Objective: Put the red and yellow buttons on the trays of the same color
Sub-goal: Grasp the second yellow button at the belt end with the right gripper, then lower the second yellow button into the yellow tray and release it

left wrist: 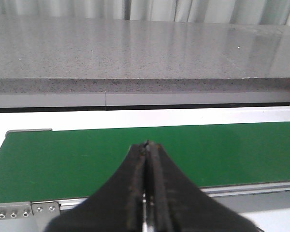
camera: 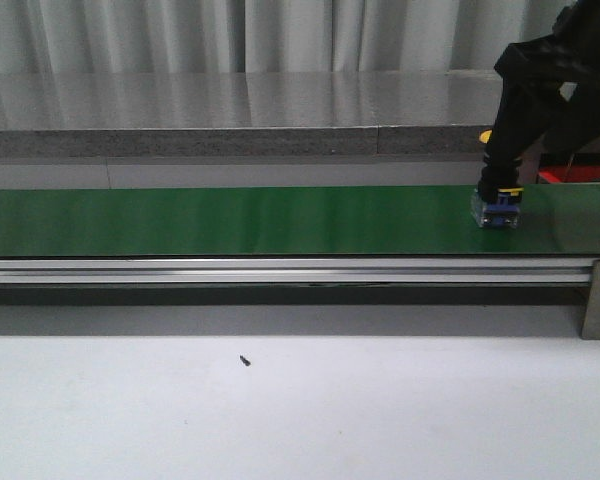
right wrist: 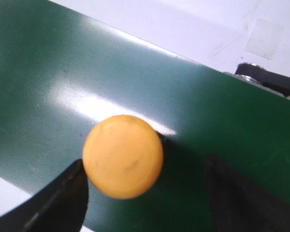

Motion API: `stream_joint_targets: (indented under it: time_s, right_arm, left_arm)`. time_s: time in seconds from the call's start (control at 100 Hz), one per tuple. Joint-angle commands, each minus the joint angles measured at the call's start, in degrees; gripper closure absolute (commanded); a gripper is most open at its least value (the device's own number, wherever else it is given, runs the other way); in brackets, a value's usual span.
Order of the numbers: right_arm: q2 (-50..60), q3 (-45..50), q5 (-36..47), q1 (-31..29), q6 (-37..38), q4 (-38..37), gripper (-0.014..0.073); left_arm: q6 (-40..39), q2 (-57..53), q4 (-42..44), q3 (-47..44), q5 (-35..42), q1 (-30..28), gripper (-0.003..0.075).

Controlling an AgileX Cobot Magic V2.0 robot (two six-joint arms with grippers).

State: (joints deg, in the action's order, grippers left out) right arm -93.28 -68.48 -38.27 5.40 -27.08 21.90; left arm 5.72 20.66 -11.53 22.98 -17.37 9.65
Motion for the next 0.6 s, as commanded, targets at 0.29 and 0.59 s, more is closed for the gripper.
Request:
stream_joint_targets:
  time_s: [0.29,0.59]
  right_arm:
    - [-1.00,-3.36,2.00,0.09,-0.42,1.64,0.0314]
    - [1.07,-3.43,-1.87,-1.61,-0.29,1.58,0.0450]
  left_arm:
    - [-0.16,0.38,-0.41,1.57,4.80,0.34,0.0740]
    - [-0.16,0.38,-0.41,1.57,4.80,0.34,0.0740]
